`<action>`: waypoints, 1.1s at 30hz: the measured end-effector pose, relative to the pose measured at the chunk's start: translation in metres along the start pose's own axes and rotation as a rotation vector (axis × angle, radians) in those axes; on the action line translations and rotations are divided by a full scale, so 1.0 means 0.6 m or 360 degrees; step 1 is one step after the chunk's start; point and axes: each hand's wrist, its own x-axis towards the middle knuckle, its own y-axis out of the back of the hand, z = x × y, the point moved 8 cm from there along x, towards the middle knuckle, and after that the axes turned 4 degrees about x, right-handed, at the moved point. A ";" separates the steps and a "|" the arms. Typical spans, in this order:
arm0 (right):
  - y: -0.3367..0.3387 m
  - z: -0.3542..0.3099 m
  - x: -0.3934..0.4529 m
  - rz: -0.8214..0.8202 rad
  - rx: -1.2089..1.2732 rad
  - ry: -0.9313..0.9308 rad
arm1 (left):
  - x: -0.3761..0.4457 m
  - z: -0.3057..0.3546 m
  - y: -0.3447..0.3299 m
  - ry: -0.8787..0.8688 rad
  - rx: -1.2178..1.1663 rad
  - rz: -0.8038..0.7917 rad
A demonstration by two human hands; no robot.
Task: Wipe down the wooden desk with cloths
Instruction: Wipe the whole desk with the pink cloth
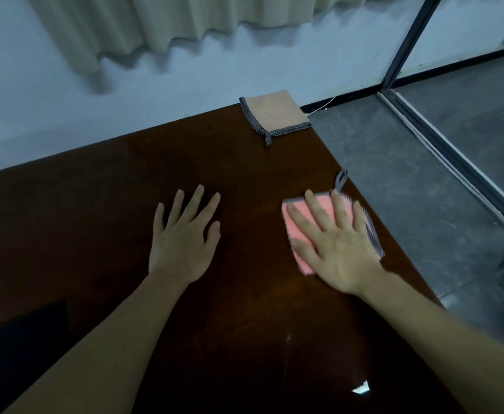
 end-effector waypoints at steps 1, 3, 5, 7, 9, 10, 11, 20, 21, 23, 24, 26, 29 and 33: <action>-0.010 -0.007 -0.027 -0.0020 -0.0012 0.0033 | 0.000 0.000 -0.001 0.0002 0.0000 -0.0004; -0.025 -0.011 -0.057 -0.0050 -0.0035 0.0073 | 0.002 -0.001 0.000 -0.0003 -0.0014 0.0004; -0.025 -0.006 -0.056 -0.0037 -0.0040 0.0098 | 0.002 -0.002 0.000 -0.0003 -0.0006 0.0000; -0.013 0.004 -0.029 0.0004 -0.0035 0.0093 | 0.001 -0.004 -0.003 0.0005 0.0010 -0.0001; 0.002 0.020 0.013 0.0056 -0.0028 0.0044 | 0.000 -0.004 -0.003 0.0007 0.0013 0.0012; 0.008 0.029 0.036 0.0081 -0.0025 0.0009 | 0.000 -0.004 -0.003 0.0006 0.0014 0.0020; 0.016 0.037 0.058 0.0102 -0.0025 -0.0029 | 0.000 -0.004 -0.003 0.0006 0.0013 0.0029; 0.013 0.033 0.047 0.0090 0.0003 -0.0180 | -0.002 0.001 0.003 -0.0016 -0.0014 0.0080; 0.004 0.021 0.018 0.0075 0.0013 -0.0167 | -0.003 0.001 0.003 -0.0019 -0.0025 0.0076; -0.020 -0.005 -0.041 0.0027 0.0007 -0.0121 | -0.002 0.001 0.004 -0.0027 -0.0044 0.0063; -0.029 -0.017 -0.065 0.0006 -0.0002 -0.0099 | -0.002 0.001 0.004 -0.0029 -0.0051 0.0056; -0.041 -0.030 -0.094 -0.0015 -0.0022 -0.0075 | -0.001 0.001 0.004 -0.0029 -0.0046 0.0046; -0.037 -0.019 -0.078 0.0007 -0.0045 -0.0087 | 0.002 0.000 0.003 -0.0034 -0.0026 0.0035; -0.002 0.024 0.017 0.0107 -0.0023 -0.0241 | 0.003 -0.001 0.004 -0.0042 -0.0041 0.0059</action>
